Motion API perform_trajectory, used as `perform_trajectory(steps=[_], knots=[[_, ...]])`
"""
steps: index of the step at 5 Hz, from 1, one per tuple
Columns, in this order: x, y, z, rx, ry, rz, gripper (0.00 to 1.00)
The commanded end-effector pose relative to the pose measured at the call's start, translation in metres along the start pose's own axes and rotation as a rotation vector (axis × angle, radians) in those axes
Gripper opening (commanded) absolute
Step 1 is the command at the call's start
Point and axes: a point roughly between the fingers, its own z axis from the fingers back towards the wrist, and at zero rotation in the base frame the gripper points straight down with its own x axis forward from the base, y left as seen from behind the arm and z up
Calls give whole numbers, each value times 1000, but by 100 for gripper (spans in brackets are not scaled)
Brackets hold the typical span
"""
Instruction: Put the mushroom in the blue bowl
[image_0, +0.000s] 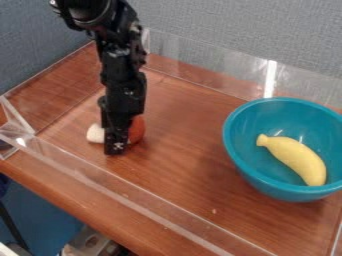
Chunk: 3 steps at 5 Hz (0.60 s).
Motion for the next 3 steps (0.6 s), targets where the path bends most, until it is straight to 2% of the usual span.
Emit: perform_trajectory(steps=[1, 2, 3], knots=[[-2, 4, 5, 28, -13, -78, 0], [-9, 13, 5, 43, -21, -133, 0], [-8, 28, 6, 48, -24, -149, 0]])
